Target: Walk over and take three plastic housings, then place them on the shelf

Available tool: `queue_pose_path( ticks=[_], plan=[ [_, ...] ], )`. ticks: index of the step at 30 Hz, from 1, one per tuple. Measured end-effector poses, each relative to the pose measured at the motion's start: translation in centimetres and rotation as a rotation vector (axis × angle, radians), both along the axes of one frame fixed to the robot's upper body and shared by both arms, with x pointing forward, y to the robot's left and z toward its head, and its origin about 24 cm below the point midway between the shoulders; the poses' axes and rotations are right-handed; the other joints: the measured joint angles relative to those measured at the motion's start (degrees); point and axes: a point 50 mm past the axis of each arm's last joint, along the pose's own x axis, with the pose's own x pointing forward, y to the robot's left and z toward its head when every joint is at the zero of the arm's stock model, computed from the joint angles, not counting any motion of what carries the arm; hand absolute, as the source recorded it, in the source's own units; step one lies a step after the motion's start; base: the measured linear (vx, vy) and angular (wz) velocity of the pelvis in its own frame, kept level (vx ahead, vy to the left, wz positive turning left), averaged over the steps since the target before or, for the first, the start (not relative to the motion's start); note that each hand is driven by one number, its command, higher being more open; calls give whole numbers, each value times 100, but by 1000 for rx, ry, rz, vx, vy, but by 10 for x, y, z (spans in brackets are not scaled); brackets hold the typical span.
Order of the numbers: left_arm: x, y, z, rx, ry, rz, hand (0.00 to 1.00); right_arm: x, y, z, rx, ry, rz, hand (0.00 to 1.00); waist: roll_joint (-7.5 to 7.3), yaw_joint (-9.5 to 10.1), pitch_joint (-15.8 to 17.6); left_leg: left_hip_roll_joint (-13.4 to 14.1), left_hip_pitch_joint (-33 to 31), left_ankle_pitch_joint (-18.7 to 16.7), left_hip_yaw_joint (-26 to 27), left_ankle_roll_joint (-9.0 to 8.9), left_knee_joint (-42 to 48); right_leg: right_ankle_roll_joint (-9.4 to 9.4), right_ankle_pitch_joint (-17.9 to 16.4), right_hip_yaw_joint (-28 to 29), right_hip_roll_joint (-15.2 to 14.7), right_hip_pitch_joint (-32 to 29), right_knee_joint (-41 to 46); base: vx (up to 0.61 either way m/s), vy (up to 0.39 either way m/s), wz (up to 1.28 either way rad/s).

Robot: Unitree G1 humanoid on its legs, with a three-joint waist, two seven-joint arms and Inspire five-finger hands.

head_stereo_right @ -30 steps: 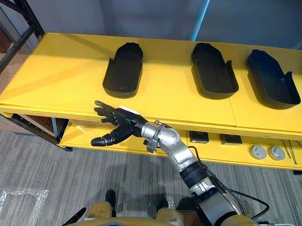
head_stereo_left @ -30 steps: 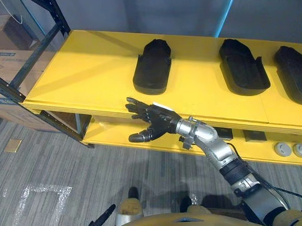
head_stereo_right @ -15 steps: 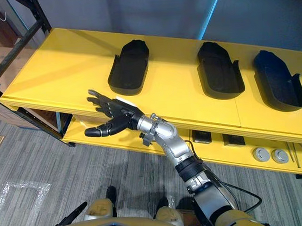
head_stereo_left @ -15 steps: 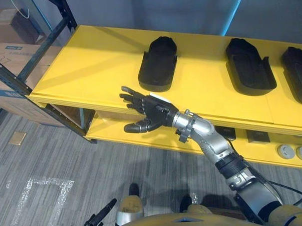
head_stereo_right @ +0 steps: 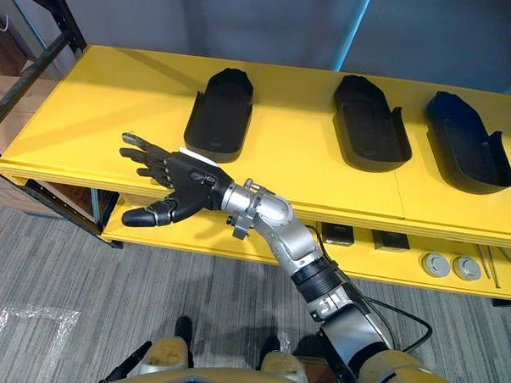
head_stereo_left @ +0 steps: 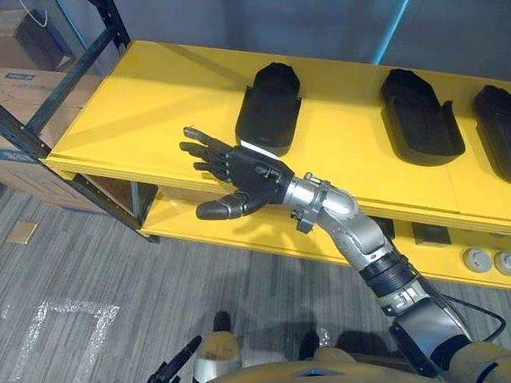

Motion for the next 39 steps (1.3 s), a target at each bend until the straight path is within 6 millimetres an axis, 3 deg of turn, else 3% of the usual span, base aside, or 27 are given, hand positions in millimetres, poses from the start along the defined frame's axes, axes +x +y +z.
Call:
queue_pose_path(
  ticks=[7,19,39],
  plan=[
    [2,0,1,5,-3,-7,100,21,-26,-40,-51,161,-226,100,14,17,8,-38,-2,80,-61,7,-105,11,7,-90,-28,-5,7,-1,0,5],
    [5,-7,-1,-21,1,-49,100,35,-49,-41,10,172,-366,100,209,31,83,-111,61,200,-83,54,-247,41,25,-119,-107,-18,80,-7,3,2],
    [8,-13,0,-40,-15,-86,100,44,-55,-39,32,170,-416,100,332,109,132,-193,78,286,-117,99,-309,104,67,-168,-195,10,100,-2,0,1]
  ],
)
